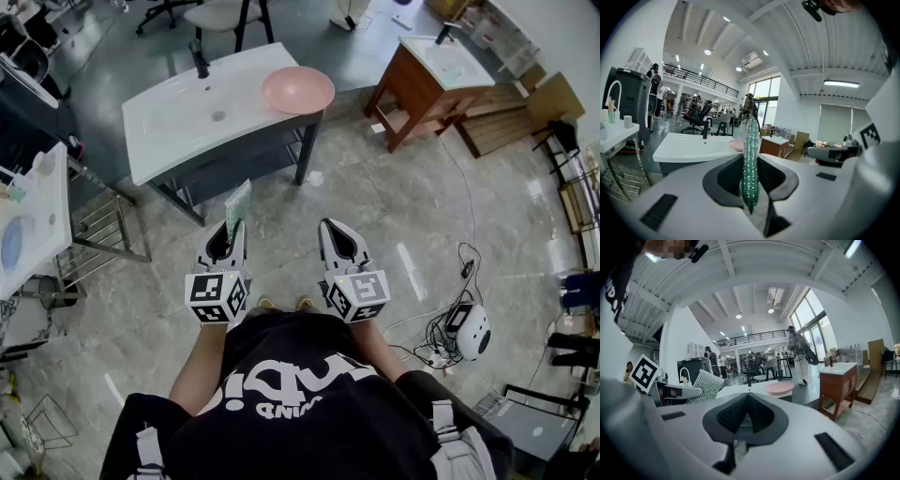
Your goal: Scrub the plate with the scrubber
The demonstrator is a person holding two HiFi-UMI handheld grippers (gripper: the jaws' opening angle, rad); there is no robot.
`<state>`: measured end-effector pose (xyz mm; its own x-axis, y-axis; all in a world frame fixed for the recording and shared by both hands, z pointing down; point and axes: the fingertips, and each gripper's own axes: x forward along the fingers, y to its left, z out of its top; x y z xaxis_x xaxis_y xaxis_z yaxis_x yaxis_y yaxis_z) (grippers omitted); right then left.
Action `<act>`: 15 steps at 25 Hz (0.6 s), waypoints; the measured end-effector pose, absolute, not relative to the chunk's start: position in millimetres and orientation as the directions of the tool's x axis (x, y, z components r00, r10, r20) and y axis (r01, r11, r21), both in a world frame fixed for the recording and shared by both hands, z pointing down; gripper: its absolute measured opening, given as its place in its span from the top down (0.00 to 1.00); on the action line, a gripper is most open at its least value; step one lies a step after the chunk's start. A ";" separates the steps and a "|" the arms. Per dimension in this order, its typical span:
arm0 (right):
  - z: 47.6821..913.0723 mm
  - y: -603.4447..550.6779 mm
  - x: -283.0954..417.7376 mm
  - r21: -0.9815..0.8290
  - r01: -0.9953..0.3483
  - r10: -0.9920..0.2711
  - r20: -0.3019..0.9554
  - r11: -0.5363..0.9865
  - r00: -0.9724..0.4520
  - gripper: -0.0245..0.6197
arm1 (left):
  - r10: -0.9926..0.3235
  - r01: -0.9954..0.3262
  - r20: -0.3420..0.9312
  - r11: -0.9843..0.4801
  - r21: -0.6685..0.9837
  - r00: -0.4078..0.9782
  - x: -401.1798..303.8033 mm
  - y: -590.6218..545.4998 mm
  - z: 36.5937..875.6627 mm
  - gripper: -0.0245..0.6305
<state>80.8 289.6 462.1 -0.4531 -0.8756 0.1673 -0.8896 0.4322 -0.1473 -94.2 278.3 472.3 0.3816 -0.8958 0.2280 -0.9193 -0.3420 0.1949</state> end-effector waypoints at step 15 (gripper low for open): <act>484.8 312.1 60.2 -0.125 -0.881 -0.865 0.166 0.457 -0.473 0.93 | -0.862 -0.893 0.253 -0.390 0.227 0.440 -119.7 276.6 478.8 0.83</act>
